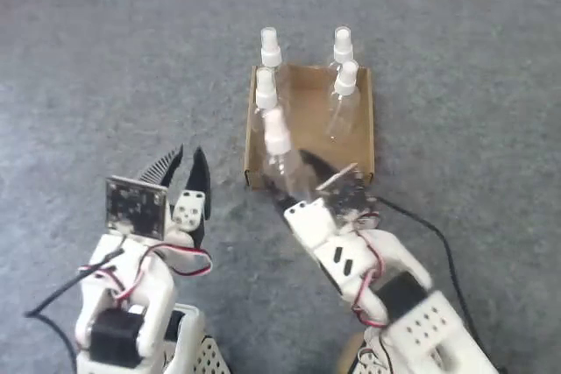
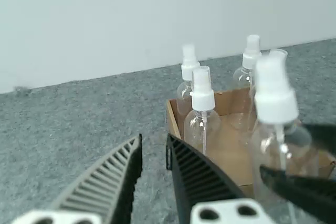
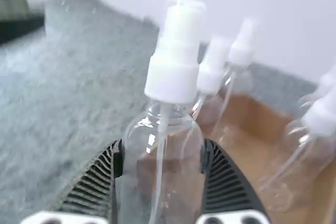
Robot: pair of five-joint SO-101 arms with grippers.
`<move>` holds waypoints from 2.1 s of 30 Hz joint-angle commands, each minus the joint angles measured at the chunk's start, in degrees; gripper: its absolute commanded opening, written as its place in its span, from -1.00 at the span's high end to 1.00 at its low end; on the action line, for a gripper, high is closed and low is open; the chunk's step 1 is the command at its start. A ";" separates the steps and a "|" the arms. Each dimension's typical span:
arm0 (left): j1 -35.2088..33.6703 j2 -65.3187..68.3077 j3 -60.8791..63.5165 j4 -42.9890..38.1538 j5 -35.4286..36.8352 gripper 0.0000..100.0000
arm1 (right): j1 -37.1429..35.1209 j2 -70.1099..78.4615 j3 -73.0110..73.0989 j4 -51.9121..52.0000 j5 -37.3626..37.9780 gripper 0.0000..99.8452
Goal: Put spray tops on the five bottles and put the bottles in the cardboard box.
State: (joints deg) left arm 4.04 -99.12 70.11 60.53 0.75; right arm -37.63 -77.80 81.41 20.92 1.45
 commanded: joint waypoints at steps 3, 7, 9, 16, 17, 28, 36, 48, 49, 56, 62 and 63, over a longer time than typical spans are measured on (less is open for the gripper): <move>5.63 -5.10 4.79 -2.11 -0.35 0.69 | 1.36 -5.05 -15.74 10.95 -0.18 0.99; 7.38 -4.84 5.05 -0.70 -0.26 0.53 | 1.19 7.08 -26.37 11.12 -0.53 0.99; 7.30 -4.92 4.97 0.09 -0.18 0.50 | 1.01 14.46 -31.65 11.12 -0.62 0.99; 7.38 -4.92 5.05 0.09 -0.09 0.45 | -2.77 32.75 -43.69 10.95 -0.62 0.99; 7.38 -4.92 5.05 0.09 -0.09 0.45 | -2.95 34.42 -44.84 11.12 -0.62 0.99; 6.86 -4.75 10.24 -5.36 -0.35 0.45 | -3.03 32.13 -50.02 23.34 -0.44 0.99; 6.86 -4.75 10.51 -5.54 -0.26 0.45 | -3.03 26.15 -54.15 33.71 -0.26 0.99; 6.86 -4.75 10.59 -5.27 -0.18 0.46 | 1.63 23.52 -56.26 35.74 2.20 0.99; 6.86 -4.75 10.59 -5.27 -0.09 0.46 | 3.47 23.78 -57.58 36.26 3.43 0.99; 6.77 -4.92 11.74 -5.71 -0.26 0.58 | 17.71 23.96 -66.64 44.44 8.18 0.99; 3.34 -4.92 11.82 -6.51 -0.44 0.80 | 22.90 23.34 -57.93 40.92 8.26 0.99; 1.58 -4.92 12.09 -7.65 -0.44 0.84 | 23.60 23.34 -55.56 39.52 8.26 0.99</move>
State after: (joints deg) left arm 9.93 -103.25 82.33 56.48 0.66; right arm -16.62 -52.75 20.57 64.79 8.66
